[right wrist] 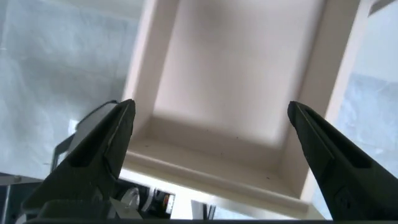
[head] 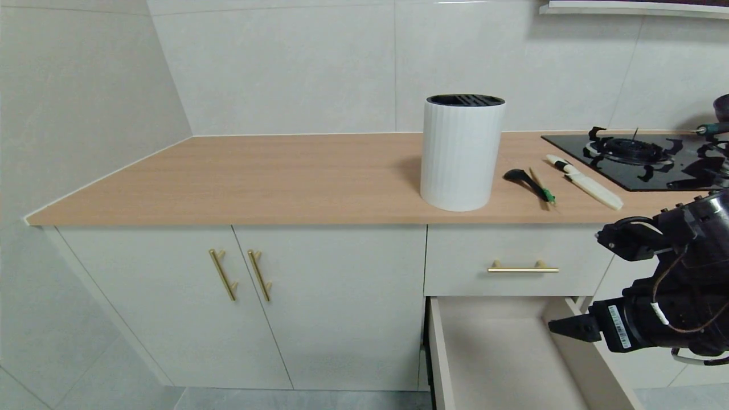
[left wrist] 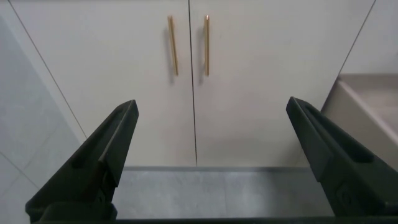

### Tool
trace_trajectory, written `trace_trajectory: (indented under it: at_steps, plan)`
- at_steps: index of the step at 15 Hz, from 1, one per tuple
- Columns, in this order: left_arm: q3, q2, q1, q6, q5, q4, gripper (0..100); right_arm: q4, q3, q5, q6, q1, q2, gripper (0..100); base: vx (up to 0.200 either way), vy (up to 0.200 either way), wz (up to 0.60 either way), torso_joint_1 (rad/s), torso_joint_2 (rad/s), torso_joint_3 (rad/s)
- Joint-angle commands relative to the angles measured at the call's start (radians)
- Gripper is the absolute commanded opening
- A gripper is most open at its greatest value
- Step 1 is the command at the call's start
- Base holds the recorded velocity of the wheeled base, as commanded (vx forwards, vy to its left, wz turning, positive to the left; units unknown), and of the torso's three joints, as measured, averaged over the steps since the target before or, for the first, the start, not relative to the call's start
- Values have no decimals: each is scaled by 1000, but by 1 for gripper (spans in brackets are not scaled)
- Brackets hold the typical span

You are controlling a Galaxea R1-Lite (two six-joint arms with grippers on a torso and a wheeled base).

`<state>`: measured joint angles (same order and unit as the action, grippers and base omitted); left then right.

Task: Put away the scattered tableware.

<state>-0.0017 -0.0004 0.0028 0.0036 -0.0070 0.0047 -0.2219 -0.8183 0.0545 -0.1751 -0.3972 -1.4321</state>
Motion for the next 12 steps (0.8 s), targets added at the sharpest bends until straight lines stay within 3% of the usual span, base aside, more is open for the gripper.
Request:
trace_trajectory:
  at_steps: [1,3,6,10,12]
  plan:
    - [0,0,0,-1,1,0,100,30,-12,5,2,5,13,100,0,0,0,149,-393,-237]
    - [0,0,0,-1,1,0,100,124,-78,8,26,24,-4,100,0,0,0,71,-176,-105]
    - [0,0,0,-1,1,0,100,96,-294,31,16,23,-77,100,0,0,0,11,-24,-15]
    - [0,0,0,-1,1,0,100,95,-447,67,-124,26,-180,100,0,0,0,0,0,0]
    - [0,0,0,-1,1,0,100,124,-502,162,-179,52,-309,100,0,0,0,0,0,0]
